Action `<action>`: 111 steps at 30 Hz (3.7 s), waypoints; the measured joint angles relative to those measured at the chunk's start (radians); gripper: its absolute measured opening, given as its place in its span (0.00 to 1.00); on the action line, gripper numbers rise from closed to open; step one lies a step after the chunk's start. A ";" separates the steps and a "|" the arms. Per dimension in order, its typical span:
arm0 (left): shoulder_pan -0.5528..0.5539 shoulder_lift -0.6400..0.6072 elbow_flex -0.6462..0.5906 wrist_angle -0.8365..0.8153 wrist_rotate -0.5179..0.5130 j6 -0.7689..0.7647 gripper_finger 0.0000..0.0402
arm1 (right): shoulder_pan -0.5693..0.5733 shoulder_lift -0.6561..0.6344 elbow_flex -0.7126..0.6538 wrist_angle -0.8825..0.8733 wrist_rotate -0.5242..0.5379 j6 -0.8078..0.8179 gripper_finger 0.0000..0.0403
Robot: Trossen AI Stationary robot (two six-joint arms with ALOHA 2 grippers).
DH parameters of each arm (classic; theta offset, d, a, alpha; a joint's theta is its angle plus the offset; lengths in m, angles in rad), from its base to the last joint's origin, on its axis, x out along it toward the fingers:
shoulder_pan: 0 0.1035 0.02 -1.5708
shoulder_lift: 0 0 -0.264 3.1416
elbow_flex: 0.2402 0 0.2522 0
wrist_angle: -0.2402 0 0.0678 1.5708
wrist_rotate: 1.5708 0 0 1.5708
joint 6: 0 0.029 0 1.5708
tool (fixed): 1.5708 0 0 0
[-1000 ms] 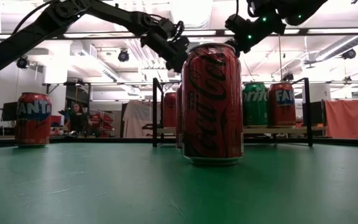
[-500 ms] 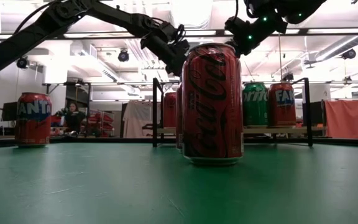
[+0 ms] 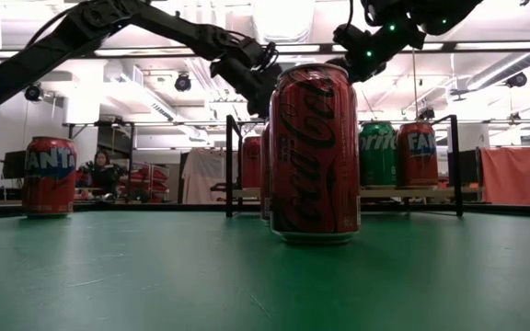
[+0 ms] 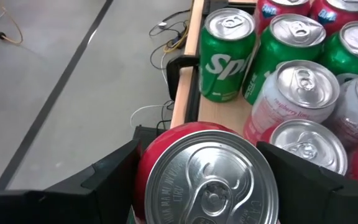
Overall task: Place canned beverage on shelf
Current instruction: Put the red soda can on the shelf aligned with the other red soda can
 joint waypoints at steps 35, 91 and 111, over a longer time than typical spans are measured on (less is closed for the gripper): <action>-0.042 0.000 -0.012 -0.034 0.000 -0.042 0.70 | 0.000 0.000 -0.002 -0.106 0.000 0.110 0.85; -0.052 0.000 -0.040 -0.111 -0.002 -0.026 0.70 | 0.000 0.001 -0.002 -0.110 -0.002 0.128 0.85; -0.052 0.006 -0.052 -0.077 -0.001 -0.023 0.72 | 0.000 0.001 -0.002 -0.118 -0.002 0.135 0.85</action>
